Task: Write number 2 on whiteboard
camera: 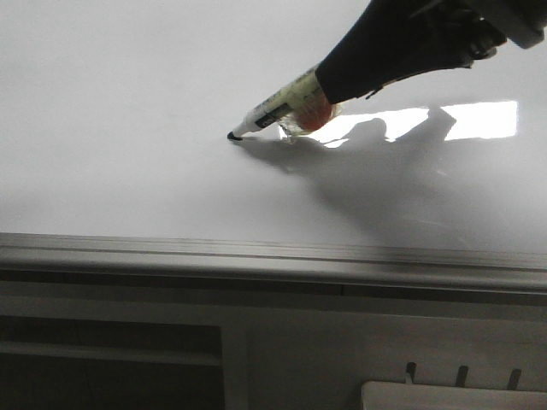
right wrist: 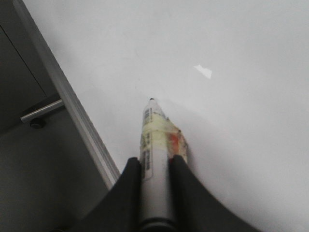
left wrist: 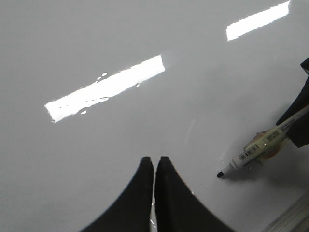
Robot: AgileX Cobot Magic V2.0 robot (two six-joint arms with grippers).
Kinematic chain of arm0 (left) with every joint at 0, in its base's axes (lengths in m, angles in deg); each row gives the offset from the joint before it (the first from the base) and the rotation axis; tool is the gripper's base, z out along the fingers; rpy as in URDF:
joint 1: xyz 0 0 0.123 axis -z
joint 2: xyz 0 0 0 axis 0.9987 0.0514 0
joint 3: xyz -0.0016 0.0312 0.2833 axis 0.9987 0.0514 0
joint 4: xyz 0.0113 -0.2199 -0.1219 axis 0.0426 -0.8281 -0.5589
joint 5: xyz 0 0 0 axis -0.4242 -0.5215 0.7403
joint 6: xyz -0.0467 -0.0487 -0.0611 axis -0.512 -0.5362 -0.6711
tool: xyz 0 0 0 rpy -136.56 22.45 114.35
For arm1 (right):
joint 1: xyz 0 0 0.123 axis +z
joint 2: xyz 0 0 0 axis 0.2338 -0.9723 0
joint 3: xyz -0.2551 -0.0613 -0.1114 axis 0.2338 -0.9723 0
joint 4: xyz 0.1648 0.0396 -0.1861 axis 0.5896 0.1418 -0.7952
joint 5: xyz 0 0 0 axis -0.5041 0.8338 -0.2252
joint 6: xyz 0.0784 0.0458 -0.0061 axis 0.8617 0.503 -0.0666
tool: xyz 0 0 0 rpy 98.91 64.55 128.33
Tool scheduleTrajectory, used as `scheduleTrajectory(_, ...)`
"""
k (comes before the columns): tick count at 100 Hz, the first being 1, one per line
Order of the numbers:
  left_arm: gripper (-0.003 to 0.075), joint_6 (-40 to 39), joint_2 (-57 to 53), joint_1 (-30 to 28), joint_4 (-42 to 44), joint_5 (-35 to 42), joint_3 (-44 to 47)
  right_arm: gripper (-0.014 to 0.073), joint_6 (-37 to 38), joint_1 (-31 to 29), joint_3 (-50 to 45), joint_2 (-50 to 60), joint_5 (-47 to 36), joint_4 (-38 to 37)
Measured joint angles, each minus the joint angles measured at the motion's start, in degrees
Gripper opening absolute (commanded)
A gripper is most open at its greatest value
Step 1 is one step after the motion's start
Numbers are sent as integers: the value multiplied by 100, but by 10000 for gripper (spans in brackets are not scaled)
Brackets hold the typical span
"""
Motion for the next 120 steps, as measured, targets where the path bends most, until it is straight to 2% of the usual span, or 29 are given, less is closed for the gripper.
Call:
scheduleTrajectory(16,-20,0,0,0,-2,0,0,-50,0,-38,129,-52,10,-12)
scheduleTrajectory(37,-20,0,0,-13,-2,0,0,-50,215,-584,170,137,360,-48)
scheduleTrajectory(62,-20,0,0,-18,-12,0,0,-50,1229,-870,170,442,1020,-985)
scheduleTrajectory(83,-20,0,0,-18,-12,0,0,-50,1374,-779,110,384,1179,-1095)
scheduleTrajectory(120,-20,0,0,-18,-12,0,0,-50,1385,-80,275,-221,1069,-1069)
